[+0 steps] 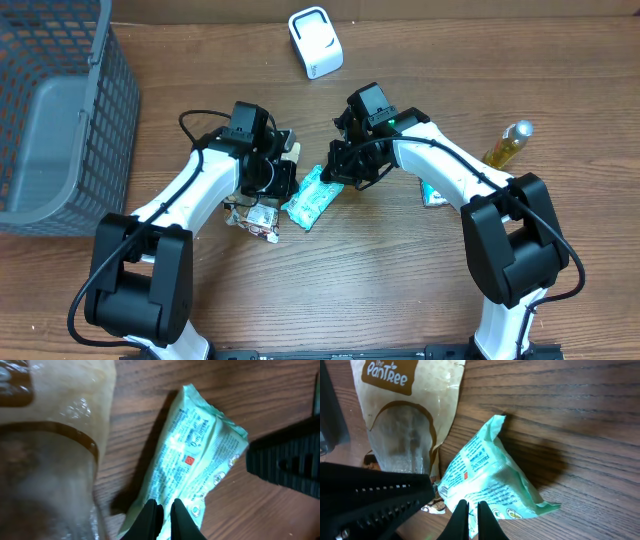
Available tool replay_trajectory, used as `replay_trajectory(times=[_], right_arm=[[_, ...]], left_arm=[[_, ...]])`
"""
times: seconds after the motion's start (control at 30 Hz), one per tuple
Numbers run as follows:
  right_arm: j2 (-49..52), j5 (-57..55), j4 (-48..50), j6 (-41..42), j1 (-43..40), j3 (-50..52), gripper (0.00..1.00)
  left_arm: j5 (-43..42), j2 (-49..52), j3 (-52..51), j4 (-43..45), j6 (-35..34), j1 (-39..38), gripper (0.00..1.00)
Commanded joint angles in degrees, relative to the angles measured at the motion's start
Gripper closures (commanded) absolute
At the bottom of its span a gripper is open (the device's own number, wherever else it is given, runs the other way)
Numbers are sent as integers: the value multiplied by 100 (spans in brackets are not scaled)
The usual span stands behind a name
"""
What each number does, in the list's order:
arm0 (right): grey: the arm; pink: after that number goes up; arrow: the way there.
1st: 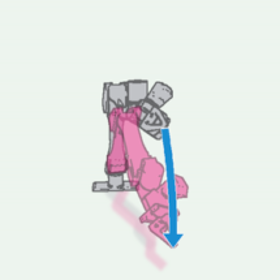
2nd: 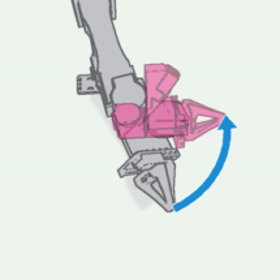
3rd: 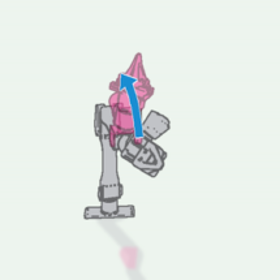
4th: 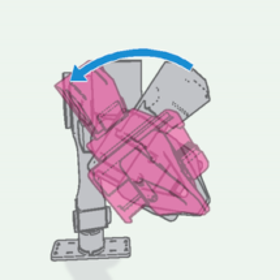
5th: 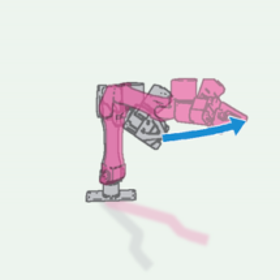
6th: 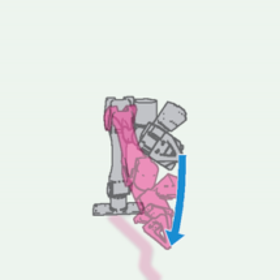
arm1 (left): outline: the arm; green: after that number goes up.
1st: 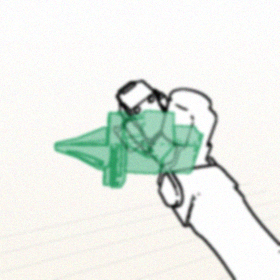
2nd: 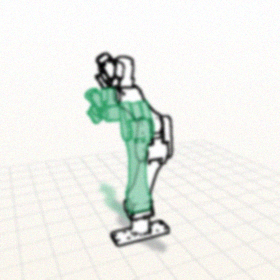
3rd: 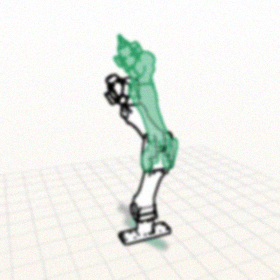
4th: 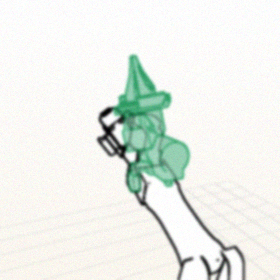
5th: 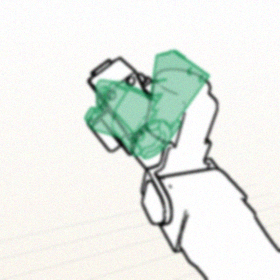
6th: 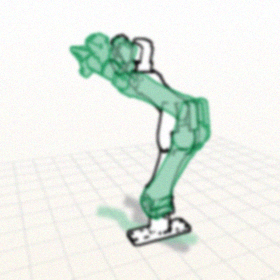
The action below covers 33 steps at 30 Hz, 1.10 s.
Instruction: Scan the item barcode
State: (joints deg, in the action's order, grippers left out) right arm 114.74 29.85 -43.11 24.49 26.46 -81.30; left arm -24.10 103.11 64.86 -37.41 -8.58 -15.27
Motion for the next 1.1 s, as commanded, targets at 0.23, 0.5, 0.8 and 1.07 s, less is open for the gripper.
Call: replay_trajectory(times=[0.23, 0.5, 0.8, 1.07], right_arm=[[37, -92, 13, 107, 275, 35, 96], [48, -474, -85, 278, 317, 68, 96], [48, -1062, 544, 870, 302, 990, 96], [46, -1641, 275, 1132, -4, 1158, 96]], left_arm=[[-273, 210, -70, 103, -96, -177, 92], [-278, 728, -70, 157, -85, -201, 95], [-275, 970, -70, 170, -68, -212, 96], [-275, 968, -52, 173, 2, -197, 96]])
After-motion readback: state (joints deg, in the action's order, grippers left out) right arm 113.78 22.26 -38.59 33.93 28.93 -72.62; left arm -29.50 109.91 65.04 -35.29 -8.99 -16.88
